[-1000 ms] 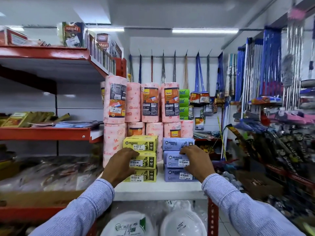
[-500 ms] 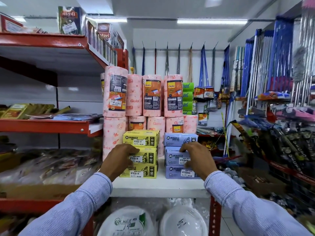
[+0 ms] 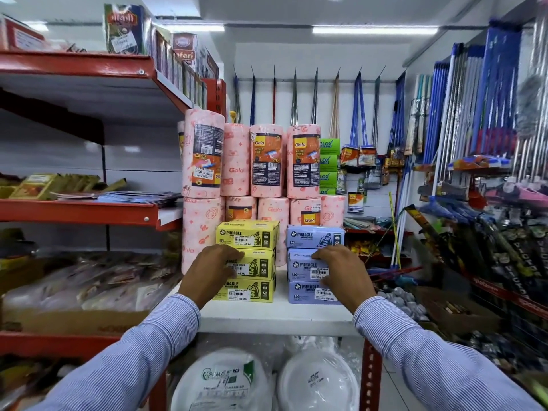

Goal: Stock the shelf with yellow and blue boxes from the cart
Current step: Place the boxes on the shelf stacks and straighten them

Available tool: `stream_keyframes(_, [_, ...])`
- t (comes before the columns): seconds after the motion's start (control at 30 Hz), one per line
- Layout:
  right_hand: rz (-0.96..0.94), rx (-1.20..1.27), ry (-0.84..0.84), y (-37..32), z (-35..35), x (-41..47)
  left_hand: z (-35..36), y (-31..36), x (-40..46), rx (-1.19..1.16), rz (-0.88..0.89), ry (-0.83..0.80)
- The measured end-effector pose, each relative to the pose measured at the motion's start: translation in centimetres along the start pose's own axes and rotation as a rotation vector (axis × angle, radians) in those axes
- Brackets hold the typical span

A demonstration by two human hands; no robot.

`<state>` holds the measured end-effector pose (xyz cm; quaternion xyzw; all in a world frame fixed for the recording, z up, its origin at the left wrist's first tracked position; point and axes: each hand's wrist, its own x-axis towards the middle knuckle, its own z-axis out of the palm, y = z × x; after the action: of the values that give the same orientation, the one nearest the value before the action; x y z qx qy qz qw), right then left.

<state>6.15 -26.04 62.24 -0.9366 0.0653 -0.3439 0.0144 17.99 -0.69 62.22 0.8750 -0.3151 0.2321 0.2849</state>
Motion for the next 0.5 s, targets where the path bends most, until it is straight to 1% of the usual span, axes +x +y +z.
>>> stream_keyframes(0.2, [-0.027,-0.054,-0.014,-0.3,0.4,-0.7,0.6,-0.4,-0.6,0.019,0.001,0.016])
stream_keyframes(0.33, [-0.058,-0.147,-0.058,-1.4,0.4,-2.7,1.6,-0.1,-2.8,0.226,0.156,0.081])
stream_keyframes(0.4, [-0.055,-0.13,-0.087,-2.3,0.4,-4.8,2.3,0.3,-5.0,0.264,0.218,0.13])
stream_keyframes(0.5, [-0.08,-0.099,-0.097,-3.4,1.1,-9.6,4.0,0.9,-9.7,0.261,0.298,0.123])
